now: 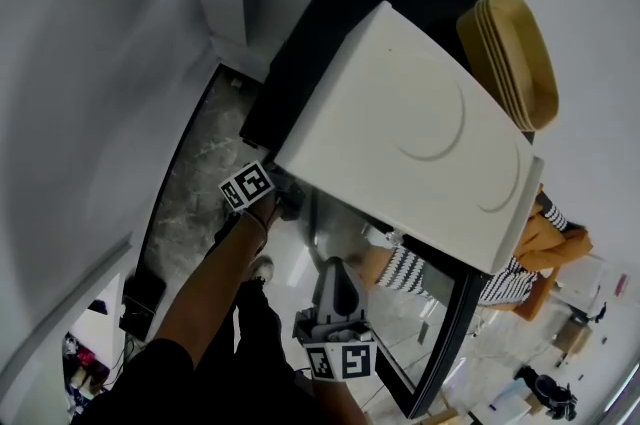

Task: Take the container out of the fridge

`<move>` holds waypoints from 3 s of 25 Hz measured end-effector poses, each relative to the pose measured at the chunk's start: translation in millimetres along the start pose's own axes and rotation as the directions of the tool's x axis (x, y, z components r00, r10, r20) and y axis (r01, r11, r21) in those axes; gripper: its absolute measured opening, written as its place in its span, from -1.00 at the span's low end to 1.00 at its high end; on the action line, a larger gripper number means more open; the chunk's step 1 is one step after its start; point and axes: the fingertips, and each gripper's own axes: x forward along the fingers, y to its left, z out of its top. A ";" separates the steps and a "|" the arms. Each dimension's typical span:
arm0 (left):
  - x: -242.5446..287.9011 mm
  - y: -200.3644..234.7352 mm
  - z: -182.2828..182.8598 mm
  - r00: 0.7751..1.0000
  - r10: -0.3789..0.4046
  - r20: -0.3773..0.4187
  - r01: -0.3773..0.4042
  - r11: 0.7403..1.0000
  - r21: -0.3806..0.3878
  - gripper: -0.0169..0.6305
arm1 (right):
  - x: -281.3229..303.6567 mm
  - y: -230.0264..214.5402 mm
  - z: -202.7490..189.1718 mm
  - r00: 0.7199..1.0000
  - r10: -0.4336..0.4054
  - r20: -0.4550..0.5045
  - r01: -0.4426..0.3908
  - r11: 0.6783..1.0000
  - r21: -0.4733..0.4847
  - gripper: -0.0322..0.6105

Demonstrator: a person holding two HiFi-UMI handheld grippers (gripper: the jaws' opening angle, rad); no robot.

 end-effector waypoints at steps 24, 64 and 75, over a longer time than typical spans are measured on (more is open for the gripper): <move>9.2 1.5 3.7 0.999 -0.019 0.027 0.021 0.997 -0.072 -0.17 | -5.2 -6.8 -10.2 1.000 -0.024 -0.019 0.024 1.000 0.006 -0.90; -39.1 0.7 2.7 0.997 0.021 0.070 -0.010 0.988 -0.156 -0.36 | -29.5 4.7 -5.8 0.999 -0.030 0.011 0.030 1.000 0.001 -0.90; -73.4 -14.8 -7.3 0.997 0.020 0.078 -0.008 0.987 -0.162 -0.36 | -56.8 8.0 1.8 0.999 -0.022 0.028 0.022 1.000 -0.008 -0.90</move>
